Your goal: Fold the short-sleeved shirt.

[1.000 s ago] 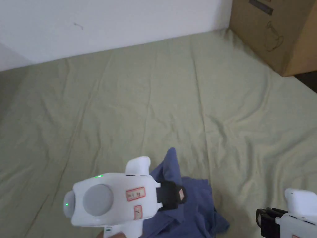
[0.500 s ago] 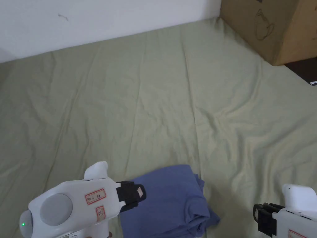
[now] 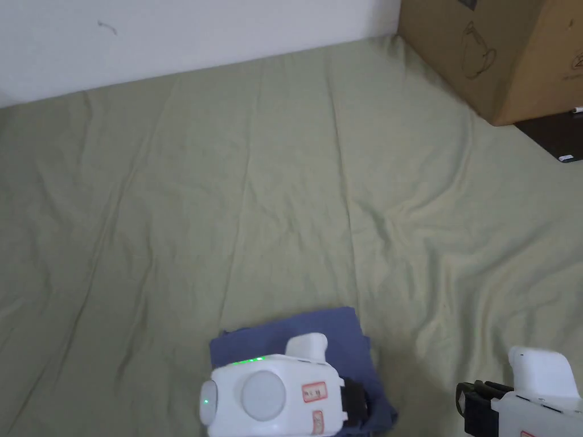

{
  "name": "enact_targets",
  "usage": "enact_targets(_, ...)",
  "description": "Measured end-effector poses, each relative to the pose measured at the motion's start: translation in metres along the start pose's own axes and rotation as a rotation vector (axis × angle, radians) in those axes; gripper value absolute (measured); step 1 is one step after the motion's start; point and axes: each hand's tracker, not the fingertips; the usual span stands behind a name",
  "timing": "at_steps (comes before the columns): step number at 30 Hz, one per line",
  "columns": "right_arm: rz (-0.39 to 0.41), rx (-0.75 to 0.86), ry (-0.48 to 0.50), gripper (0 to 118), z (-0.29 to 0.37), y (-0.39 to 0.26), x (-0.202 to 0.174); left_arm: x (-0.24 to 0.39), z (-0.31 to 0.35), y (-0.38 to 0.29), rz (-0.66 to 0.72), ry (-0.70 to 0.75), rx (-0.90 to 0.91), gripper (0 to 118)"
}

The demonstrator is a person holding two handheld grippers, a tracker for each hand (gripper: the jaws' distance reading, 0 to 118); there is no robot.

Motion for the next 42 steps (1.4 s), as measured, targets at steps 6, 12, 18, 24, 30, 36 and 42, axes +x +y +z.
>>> enact_targets(6,-0.002,-0.003,-0.016,0,0.0,0.001,0.002,0.007,-0.008,-0.015,-0.054,-0.019,-0.069,2)
enact_targets(12,0.046,0.004,-0.011,0,0.002,0.008,-0.011,0.0,0.04,-0.012,-0.065,-0.065,0.054,2)
enact_targets(18,0.16,-0.005,0.044,0,-0.006,0.021,-0.048,-0.044,0.124,-0.018,0.088,-0.143,0.274,2)
enact_targets(24,0.296,-0.043,0.157,0,-0.032,0.04,-0.106,-0.109,0.171,-0.047,0.202,-0.034,0.395,2)
enact_targets(30,0.363,-0.251,0.088,0,-0.106,0.036,-0.135,-0.146,0.179,-0.069,0.282,-0.115,0.414,96)
enact_targets(36,0.276,-0.244,0.146,0,-0.106,0.044,-0.12,-0.173,0.149,-0.05,0.444,-0.221,0.409,100)
enact_targets(42,0.258,-0.242,0.154,0,-0.107,0.041,-0.117,-0.179,0.096,-0.017,0.493,-0.265,0.258,99)
